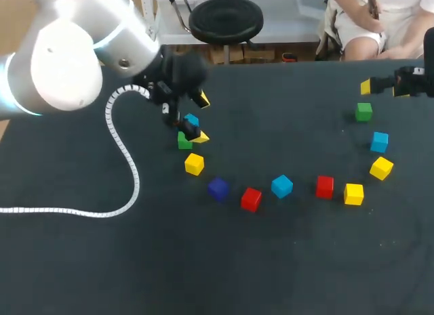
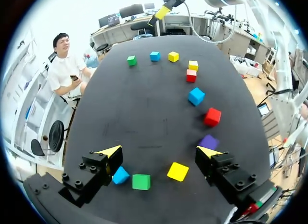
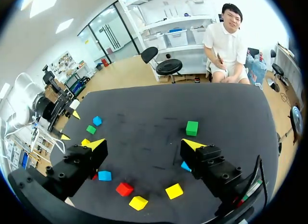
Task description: Place the blue cubes, place green cubes on the blue cubes, place the yellow cubes on the green cubes, then place the red cubes on the yellow cubes, and place purple cube on the red cubes.
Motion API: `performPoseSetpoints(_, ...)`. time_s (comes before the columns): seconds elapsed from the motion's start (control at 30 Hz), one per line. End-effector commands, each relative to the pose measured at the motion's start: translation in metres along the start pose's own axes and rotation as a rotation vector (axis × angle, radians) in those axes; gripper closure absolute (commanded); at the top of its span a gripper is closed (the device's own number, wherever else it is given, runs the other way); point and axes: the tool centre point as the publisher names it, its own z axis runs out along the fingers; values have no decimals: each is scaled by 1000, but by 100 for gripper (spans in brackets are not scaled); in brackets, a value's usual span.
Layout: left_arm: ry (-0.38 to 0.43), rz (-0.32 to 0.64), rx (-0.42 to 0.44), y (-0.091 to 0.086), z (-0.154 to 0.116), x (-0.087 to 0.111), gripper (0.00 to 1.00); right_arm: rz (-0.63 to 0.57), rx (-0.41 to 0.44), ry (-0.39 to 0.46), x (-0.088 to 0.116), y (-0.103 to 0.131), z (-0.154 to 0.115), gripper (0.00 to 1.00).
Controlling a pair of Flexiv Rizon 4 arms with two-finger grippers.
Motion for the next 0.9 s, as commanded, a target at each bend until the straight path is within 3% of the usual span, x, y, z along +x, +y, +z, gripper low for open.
performPoseSetpoints(0.03, -13, 6, 54, 23, 11, 2, 0, 1, 3, 0, 0, 1, -1, 0)
performPoseSetpoints(0.4, -53, -33, 119, 25, 24, 10, 0, 1, 3, 0, 0, 1, -1, 0)
performPoseSetpoints(0.57, -190, 22, 69, 20, 15, 8, 0, 1, 3, 0, 0, 1, -1, 0)
performPoseSetpoints(0.9, -190, 22, 69, 20, 15, 8, 0, 1, 3, 0, 0, 1, -1, 0)
